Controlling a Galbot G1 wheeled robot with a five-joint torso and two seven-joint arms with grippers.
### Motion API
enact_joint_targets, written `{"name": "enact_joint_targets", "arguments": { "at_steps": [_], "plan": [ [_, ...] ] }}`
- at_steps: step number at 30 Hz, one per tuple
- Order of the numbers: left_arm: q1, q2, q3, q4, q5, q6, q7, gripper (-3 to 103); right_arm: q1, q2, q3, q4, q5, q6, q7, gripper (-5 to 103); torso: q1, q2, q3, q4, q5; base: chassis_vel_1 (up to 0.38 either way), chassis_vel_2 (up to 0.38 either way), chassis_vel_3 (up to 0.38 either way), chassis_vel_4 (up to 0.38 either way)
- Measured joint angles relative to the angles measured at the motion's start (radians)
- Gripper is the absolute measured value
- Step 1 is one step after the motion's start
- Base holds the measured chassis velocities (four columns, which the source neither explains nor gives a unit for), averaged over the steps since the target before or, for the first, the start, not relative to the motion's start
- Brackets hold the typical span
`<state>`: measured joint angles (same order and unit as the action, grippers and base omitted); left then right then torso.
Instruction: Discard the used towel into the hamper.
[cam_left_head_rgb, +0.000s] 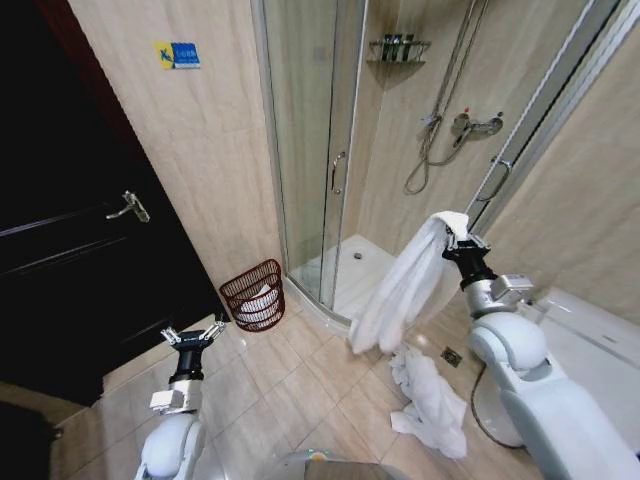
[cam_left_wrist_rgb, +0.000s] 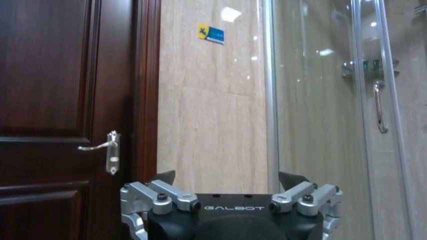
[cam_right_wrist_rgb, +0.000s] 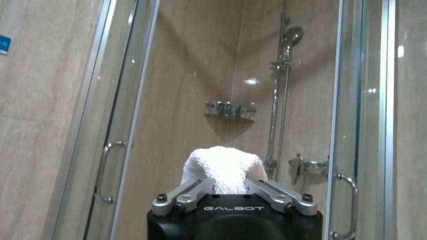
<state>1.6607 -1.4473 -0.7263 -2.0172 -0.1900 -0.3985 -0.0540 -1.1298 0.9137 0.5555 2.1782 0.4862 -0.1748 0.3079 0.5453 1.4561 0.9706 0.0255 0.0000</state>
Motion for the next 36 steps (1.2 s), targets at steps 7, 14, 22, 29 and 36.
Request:
{"name": "enact_joint_targets", "arguments": {
  "at_steps": [7, 14, 22, 29, 36],
  "plan": [
    [0.001, -0.008, 0.004, -0.002, 0.003, 0.002, 0.01, 100, 0.031, -0.029, 0.014, 0.062, 0.057, -0.047, 0.037, 4, 0.0, 0.0, 0.0, 0.0, -0.0001, 0.0, 0.0, 0.0, 0.0],
    [0.001, -0.009, 0.004, -0.004, 0.008, 0.002, 0.011, 100, 0.067, -0.089, 0.037, 0.1, 0.127, -0.07, 0.046, 4, 0.0, 0.0, 0.0, -0.0002, 0.0001, 0.0, 0.0, 0.0, 0.0],
    [0.005, -0.009, 0.002, -0.003, 0.009, 0.0, 0.009, 100, 0.11, -0.13, 0.038, 0.095, 0.164, -0.071, 0.049, 4, 0.0, 0.0, 0.0, 0.0, 0.0001, 0.0, 0.0, 0.0, 0.0],
    [-0.007, -0.006, -0.004, 0.0, 0.0, 0.051, -0.001, 100, 0.088, -0.116, 0.038, 0.11, 0.15, -0.074, 0.055, 4, 0.0, 0.0, 0.0, -0.0001, 0.0001, 0.0, 0.0, 0.0, 0.0],
    [-0.01, -0.011, 0.001, -0.001, -0.003, 0.061, -0.007, 100, 0.062, -0.095, 0.039, 0.141, 0.135, -0.074, 0.053, 4, 0.0, 0.0, 0.0, -0.0001, 0.0, 0.0, 0.0, 0.0, 0.0]
  ]
}}
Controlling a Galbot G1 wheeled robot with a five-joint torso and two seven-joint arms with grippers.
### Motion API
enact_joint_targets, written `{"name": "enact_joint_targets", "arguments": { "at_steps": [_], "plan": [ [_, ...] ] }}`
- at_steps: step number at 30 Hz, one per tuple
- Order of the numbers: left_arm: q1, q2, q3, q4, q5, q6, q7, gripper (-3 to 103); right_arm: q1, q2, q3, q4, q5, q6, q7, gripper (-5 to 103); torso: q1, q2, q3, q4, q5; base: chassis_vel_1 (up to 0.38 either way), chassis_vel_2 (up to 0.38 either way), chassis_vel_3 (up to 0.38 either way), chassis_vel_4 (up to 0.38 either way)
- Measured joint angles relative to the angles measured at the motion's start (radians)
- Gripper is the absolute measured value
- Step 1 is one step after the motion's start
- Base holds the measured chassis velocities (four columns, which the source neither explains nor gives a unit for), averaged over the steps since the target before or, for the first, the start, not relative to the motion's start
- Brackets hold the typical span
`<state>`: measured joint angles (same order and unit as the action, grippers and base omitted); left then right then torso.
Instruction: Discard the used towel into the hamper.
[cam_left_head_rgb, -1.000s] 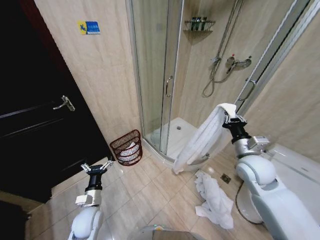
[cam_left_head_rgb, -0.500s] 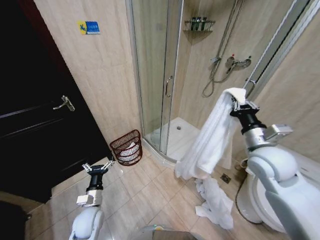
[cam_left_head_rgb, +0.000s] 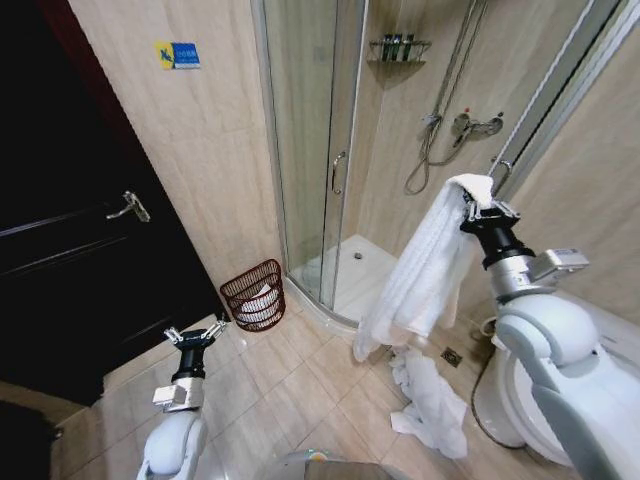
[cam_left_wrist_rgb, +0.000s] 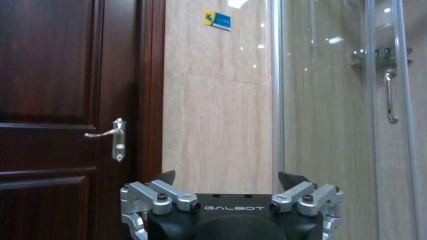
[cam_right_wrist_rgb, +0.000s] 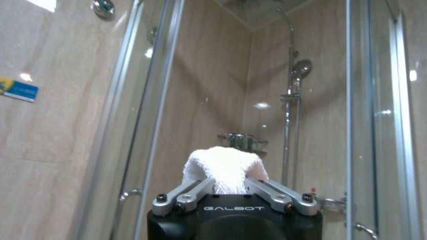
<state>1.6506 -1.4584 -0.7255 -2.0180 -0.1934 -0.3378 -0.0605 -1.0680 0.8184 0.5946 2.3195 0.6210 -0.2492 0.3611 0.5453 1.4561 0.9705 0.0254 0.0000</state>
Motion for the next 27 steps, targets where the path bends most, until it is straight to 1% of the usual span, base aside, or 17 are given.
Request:
{"name": "enact_joint_targets", "arguments": {
  "at_steps": [6, 12, 27],
  "plan": [
    [0.001, -0.001, 0.0, 0.0, 0.001, -0.001, 0.0, 100, -0.012, 0.005, 0.0, 0.031, -0.004, -0.004, -0.004, 4, 0.0, 0.0, 0.0, 0.0, -0.0001, 0.021, 0.014, 0.026, 0.024],
    [0.003, -0.004, 0.0, -0.001, 0.005, -0.004, 0.0, 100, 0.0, -0.015, 0.008, 0.035, 0.006, -0.006, -0.002, 4, 0.0, 0.0, 0.0, 0.0001, -0.0001, 0.078, 0.067, 0.077, 0.069],
    [0.012, -0.013, 0.002, -0.015, 0.01, -0.011, 0.001, 100, 0.001, -0.03, 0.024, 0.057, 0.035, -0.012, 0.01, 4, 0.0, 0.0, 0.0, 0.0002, 0.0, 0.101, 0.11, 0.11, 0.102]
  ]
}}
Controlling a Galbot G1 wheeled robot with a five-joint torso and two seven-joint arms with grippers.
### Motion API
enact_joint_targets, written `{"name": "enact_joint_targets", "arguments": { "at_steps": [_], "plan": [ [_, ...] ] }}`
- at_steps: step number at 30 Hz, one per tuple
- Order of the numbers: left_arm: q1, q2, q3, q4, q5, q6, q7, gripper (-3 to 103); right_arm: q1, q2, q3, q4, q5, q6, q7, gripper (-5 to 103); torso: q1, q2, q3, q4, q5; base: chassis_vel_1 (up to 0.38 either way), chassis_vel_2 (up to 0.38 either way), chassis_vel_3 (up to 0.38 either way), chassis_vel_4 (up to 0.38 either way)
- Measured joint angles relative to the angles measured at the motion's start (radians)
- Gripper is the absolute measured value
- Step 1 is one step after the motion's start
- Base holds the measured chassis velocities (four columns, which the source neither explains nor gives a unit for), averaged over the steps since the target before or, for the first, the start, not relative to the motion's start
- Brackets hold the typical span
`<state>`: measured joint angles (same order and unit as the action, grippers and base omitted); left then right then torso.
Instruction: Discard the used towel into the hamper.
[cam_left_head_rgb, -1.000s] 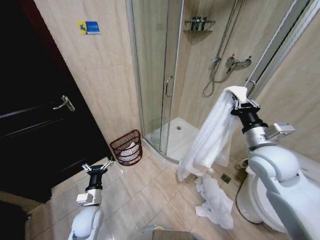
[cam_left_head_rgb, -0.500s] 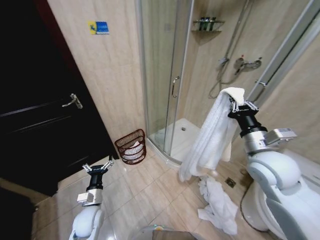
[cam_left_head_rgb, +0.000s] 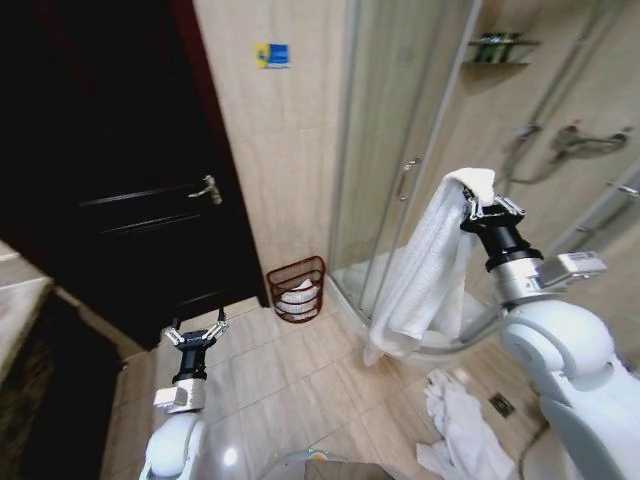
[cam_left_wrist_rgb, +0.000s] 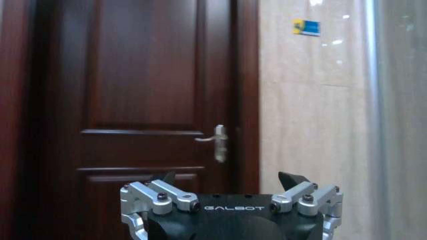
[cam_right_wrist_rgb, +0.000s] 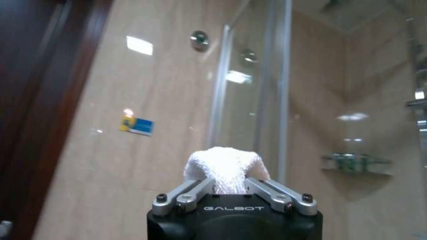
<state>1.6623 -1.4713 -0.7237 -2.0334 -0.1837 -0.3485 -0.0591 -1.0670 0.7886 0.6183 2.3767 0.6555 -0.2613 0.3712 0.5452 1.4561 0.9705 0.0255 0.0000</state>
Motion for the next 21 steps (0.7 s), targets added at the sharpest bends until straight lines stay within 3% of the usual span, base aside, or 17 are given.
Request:
{"name": "enact_joint_targets", "arguments": {
  "at_steps": [9, 21],
  "plan": [
    [-0.018, -0.027, -0.014, 0.017, 0.0, -0.026, -0.014, 100, -0.02, 0.013, 0.007, 0.005, -0.005, 0.003, -0.01, 4, 0.001, 0.002, 0.001, 0.0005, -0.0003, 0.107, 0.114, 0.104, 0.103],
    [-0.024, -0.029, -0.013, 0.024, 0.008, -0.046, -0.008, 100, -0.018, 0.018, 0.007, 0.003, -0.019, 0.009, -0.02, 4, 0.036, 0.077, 0.041, 0.0, 0.0001, 0.003, 0.005, 0.002, 0.0]
  ]
}}
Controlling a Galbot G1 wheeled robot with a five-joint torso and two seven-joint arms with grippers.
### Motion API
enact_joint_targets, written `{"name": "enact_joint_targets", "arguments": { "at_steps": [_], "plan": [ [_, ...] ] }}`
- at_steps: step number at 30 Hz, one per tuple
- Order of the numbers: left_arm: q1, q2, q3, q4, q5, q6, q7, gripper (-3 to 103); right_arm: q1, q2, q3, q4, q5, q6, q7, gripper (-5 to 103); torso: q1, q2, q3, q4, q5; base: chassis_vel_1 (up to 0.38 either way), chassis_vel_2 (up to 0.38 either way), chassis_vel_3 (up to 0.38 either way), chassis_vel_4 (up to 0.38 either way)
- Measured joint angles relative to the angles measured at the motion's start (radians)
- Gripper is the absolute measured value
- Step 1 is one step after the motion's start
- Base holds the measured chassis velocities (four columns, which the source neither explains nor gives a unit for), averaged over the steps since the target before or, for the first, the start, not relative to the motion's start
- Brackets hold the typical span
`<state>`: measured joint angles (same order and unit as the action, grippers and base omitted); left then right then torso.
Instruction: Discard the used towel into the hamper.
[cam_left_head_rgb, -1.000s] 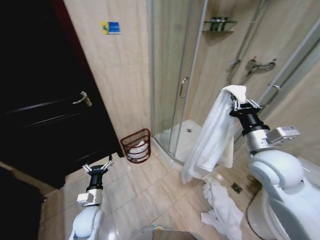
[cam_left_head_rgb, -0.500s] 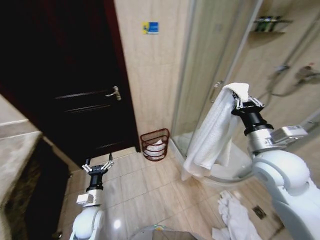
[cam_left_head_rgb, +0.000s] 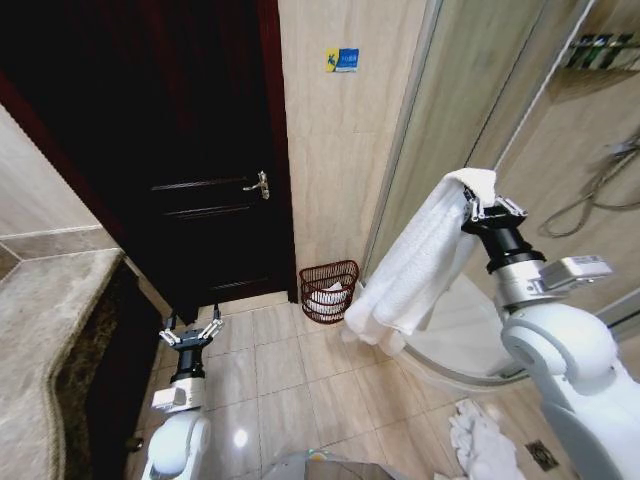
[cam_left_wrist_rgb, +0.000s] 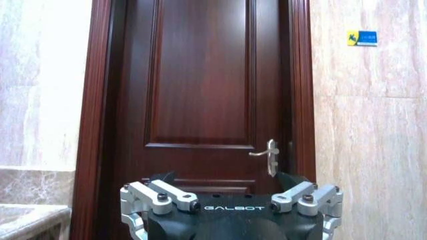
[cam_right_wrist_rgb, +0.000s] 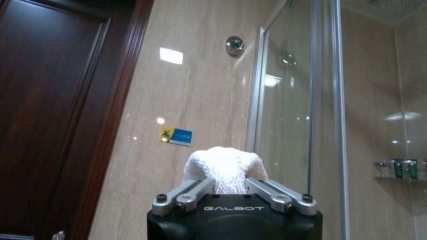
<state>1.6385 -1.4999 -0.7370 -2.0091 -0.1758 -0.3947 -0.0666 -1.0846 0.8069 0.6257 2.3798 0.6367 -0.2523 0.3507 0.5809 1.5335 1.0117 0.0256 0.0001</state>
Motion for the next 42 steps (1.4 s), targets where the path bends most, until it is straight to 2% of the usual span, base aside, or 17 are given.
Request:
{"name": "enact_joint_targets", "arguments": {
  "at_steps": [8, 23, 28, 36, 42],
  "plan": [
    [0.01, -0.005, 0.01, -0.01, 0.013, 0.009, -0.001, 100, 0.002, 0.001, 0.001, -0.003, -0.003, 0.001, -0.007, 4, 0.025, 0.053, 0.028, 0.0, -0.0001, 0.0, 0.0, 0.0, 0.0],
    [0.01, -0.014, 0.001, -0.011, 0.018, -0.003, 0.016, 100, -0.004, 0.011, 0.01, -0.004, -0.005, 0.006, -0.014, 4, 0.046, 0.101, 0.054, 0.0007, -0.0002, 0.044, 0.046, 0.042, 0.044],
    [0.01, -0.014, 0.001, -0.011, 0.014, -0.004, 0.022, 100, -0.009, 0.017, 0.014, -0.004, -0.007, 0.007, -0.016, 4, 0.055, 0.119, 0.064, 0.0001, -0.0001, 0.0, 0.0, 0.0, 0.0],
    [0.014, -0.01, 0.003, -0.012, 0.011, -0.01, 0.027, 100, -0.02, 0.028, 0.017, -0.004, -0.017, 0.01, -0.023, 4, 0.085, 0.183, 0.098, 0.0003, -0.0001, 0.0, 0.0, 0.0, 0.0],
    [0.022, -0.013, 0.012, -0.017, 0.002, -0.029, 0.033, 100, -0.007, 0.023, 0.014, -0.006, -0.012, 0.01, -0.034, 4, 0.099, 0.213, 0.114, 0.0002, -0.0002, 0.0, 0.0, 0.0, 0.0]
  ]
}}
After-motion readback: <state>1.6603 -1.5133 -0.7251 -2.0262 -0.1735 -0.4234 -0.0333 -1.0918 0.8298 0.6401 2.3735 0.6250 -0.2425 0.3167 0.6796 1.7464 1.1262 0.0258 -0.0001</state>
